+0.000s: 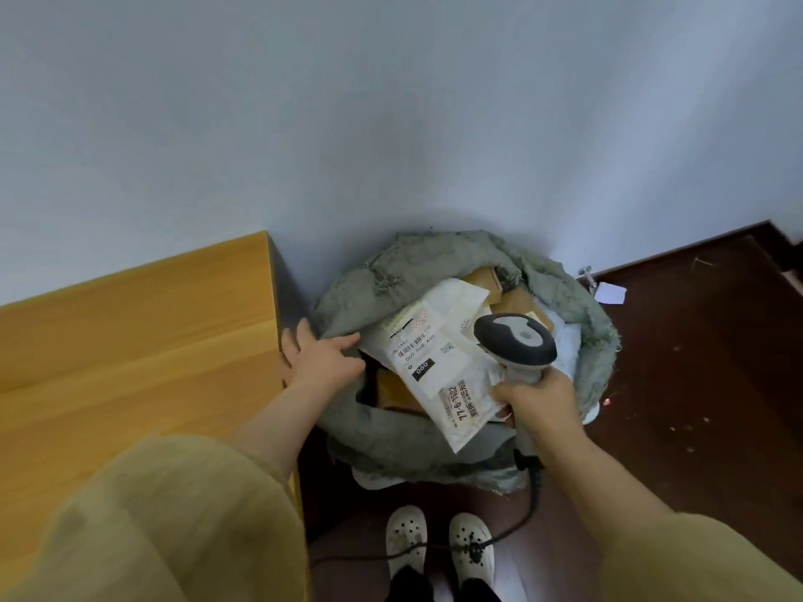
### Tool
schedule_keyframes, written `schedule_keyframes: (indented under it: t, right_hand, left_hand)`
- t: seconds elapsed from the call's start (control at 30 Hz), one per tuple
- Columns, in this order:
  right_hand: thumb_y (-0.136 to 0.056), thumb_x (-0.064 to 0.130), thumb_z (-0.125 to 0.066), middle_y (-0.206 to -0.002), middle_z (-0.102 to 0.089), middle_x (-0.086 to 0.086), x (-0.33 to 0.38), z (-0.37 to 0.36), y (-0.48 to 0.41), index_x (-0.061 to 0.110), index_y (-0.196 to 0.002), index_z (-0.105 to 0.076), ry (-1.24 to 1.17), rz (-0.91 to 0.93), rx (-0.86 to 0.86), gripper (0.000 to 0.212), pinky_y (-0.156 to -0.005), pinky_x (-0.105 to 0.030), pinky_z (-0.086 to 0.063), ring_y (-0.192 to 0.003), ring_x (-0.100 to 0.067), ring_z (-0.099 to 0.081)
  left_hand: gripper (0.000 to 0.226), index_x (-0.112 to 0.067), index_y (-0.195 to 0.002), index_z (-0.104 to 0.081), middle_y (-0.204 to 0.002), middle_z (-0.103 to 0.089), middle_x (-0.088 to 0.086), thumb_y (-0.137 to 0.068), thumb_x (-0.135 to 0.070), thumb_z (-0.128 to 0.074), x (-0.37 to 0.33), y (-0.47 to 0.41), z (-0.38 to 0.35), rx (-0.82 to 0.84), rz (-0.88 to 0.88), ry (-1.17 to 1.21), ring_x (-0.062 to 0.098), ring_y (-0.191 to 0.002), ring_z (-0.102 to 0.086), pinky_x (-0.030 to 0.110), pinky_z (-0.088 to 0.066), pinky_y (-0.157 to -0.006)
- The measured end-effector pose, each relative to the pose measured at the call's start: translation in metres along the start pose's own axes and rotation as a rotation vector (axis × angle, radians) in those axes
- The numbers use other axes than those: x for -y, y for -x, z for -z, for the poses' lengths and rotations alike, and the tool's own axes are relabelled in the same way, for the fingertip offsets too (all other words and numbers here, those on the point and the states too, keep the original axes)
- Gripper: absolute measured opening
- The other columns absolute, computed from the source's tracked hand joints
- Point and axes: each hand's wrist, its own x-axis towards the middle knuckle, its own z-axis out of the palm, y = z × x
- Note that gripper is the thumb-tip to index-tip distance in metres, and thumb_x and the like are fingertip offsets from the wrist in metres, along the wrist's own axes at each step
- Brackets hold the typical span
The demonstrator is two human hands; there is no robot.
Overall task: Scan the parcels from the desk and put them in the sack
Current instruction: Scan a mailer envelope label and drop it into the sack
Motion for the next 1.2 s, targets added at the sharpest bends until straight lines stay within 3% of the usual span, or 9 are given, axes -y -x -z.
schedule_keyframes:
  t: [0.13,0.23,0.3,0.37,0.43,0.53,0.63,0.77,1.2]
  right_hand:
    - [-0.073,-0.01,-0.062,-0.055,-0.055,-0.013,0.015,-0.018,-0.013,0.001,-0.079,-0.057,0.011,0.01,0.008,0.014,-0.05,-0.032,-0.044,-0.043,-0.023,-0.05]
    - [-0.071,-0.006,-0.065,-0.052,-0.059,-0.011,0.031,-0.038,-0.02,0.006,-0.075,-0.056,0.029,0.038,0.027,0.015,-0.057,-0.039,-0.051,-0.049,-0.027,-0.058]
    - [-0.071,0.0,-0.07,-0.069,-0.067,-0.012,0.042,-0.053,-0.02,0.011,-0.081,-0.058,-0.001,0.039,0.065,0.019,-0.063,-0.039,-0.056,-0.064,-0.029,-0.066]
    - [-0.072,0.001,-0.074,-0.088,-0.064,-0.011,0.049,-0.066,-0.015,0.013,-0.087,-0.06,-0.101,0.017,0.096,0.025,-0.069,-0.039,-0.058,-0.08,-0.028,-0.066]
    - [-0.075,-0.006,-0.073,-0.087,-0.062,-0.01,0.053,-0.071,-0.004,0.01,-0.089,-0.06,-0.204,0.001,0.13,0.025,-0.07,-0.039,-0.058,-0.083,-0.026,-0.063]
    - [-0.077,-0.01,-0.07,-0.079,-0.063,-0.014,0.047,-0.069,0.022,0.003,-0.092,-0.061,-0.188,-0.015,0.151,0.022,-0.064,-0.038,-0.059,-0.073,-0.028,-0.065]
    - [-0.078,-0.008,-0.068,-0.078,-0.068,-0.02,0.038,-0.064,0.047,0.001,-0.102,-0.059,-0.216,-0.061,0.186,0.027,-0.065,-0.043,-0.058,-0.062,-0.031,-0.068]
    - [-0.084,-0.004,-0.063,-0.06,-0.066,-0.017,0.034,-0.066,0.086,0.001,-0.092,-0.059,-0.248,-0.078,0.253,0.011,-0.048,-0.028,-0.05,-0.049,-0.025,-0.064]
    - [-0.084,-0.003,-0.062,-0.061,-0.06,-0.015,-0.04,-0.075,0.264,-0.002,-0.098,-0.059,-0.205,-0.039,0.583,0.015,-0.041,-0.026,-0.045,-0.047,-0.022,-0.057]
  left_hand:
    - [0.051,-0.019,-0.132,-0.053,-0.14,-0.046,0.008,-0.083,-0.028,-0.06,-0.003,-0.027,0.006,-0.062,-0.085,-0.005,0.031,-0.135,-0.036,0.049,-0.022,-0.115]
    - [0.056,-0.014,-0.137,-0.049,-0.132,-0.055,0.011,-0.082,-0.024,-0.056,-0.001,-0.036,0.026,-0.231,-0.112,0.358,0.033,-0.116,-0.055,0.047,-0.046,-0.099]
    - [0.062,-0.017,-0.138,-0.048,-0.129,-0.057,0.01,-0.077,-0.031,-0.052,0.0,-0.041,0.039,-0.287,-0.114,0.436,0.032,-0.11,-0.059,0.047,-0.049,-0.094]
    - [0.06,-0.018,-0.139,-0.047,-0.134,-0.054,0.009,-0.08,-0.029,-0.053,0.003,-0.045,0.049,-0.269,-0.126,0.365,0.031,-0.116,-0.056,0.045,-0.047,-0.097]
    - [0.059,-0.015,-0.139,-0.048,-0.137,-0.051,0.009,-0.082,-0.027,-0.054,0.006,-0.048,0.049,-0.221,-0.133,0.287,0.031,-0.121,-0.051,0.043,-0.046,-0.098]
    - [0.068,-0.016,-0.137,-0.051,-0.142,-0.045,0.011,-0.073,-0.036,-0.053,0.012,-0.046,0.044,-0.146,-0.162,0.209,0.03,-0.128,-0.044,0.041,-0.04,-0.105]
    - [0.057,-0.023,-0.138,-0.05,-0.151,-0.031,0.012,-0.082,-0.026,-0.059,0.016,-0.033,0.041,-0.126,-0.195,0.143,0.03,-0.137,-0.032,0.042,-0.03,-0.112]
    - [0.055,-0.032,-0.14,-0.046,-0.155,-0.021,0.008,-0.086,-0.025,-0.055,0.024,0.001,0.048,-0.192,-0.331,0.017,0.03,-0.142,-0.021,0.041,-0.018,-0.116]
    - [0.06,-0.034,-0.148,-0.027,-0.159,-0.013,0.002,-0.092,-0.029,-0.05,0.15,0.179,0.06,-0.301,-0.28,-0.208,0.024,-0.146,-0.005,0.047,-0.003,-0.117]
